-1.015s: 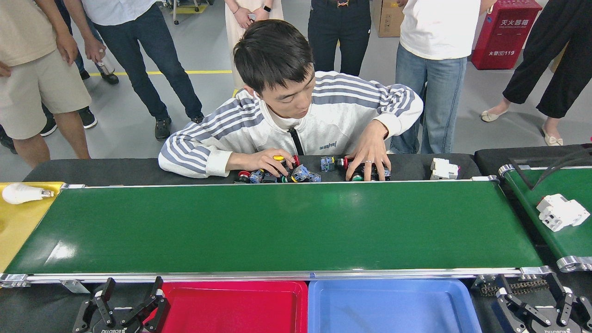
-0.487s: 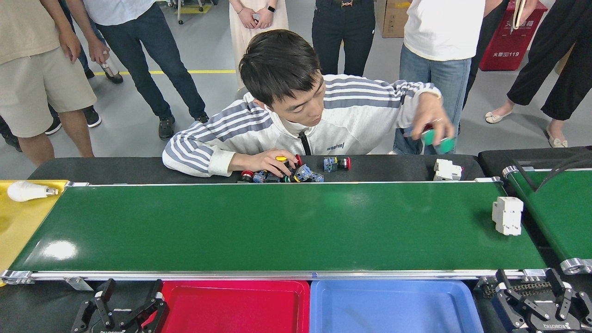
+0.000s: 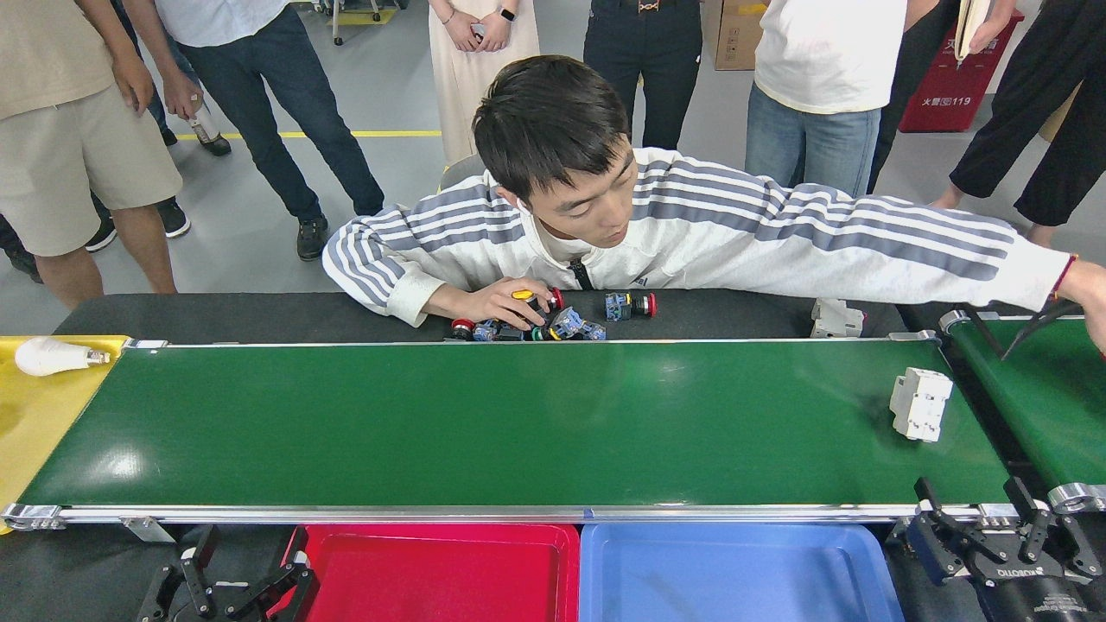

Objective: Pick switch part from conveyor to tray

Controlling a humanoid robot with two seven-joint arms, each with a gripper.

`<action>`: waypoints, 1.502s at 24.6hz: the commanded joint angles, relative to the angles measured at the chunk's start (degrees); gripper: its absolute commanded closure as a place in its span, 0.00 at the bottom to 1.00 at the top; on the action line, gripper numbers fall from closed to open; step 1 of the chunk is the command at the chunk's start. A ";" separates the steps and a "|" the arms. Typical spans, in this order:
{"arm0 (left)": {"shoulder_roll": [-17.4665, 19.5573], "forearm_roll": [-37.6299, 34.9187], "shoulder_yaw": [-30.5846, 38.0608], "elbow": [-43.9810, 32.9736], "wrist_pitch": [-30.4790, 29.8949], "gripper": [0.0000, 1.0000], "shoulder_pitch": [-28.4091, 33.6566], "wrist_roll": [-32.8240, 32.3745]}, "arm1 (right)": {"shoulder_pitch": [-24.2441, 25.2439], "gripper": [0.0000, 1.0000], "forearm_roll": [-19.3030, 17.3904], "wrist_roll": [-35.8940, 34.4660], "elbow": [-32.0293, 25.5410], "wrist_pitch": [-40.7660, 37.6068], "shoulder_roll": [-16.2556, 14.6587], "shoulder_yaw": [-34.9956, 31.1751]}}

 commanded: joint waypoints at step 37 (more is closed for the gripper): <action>0.26 -0.08 -0.57 0.26 0.39 0.00 -0.11 0.38 | 9.54 0.26 -1.06 5.34 -16.20 -4.07 0.78 18.35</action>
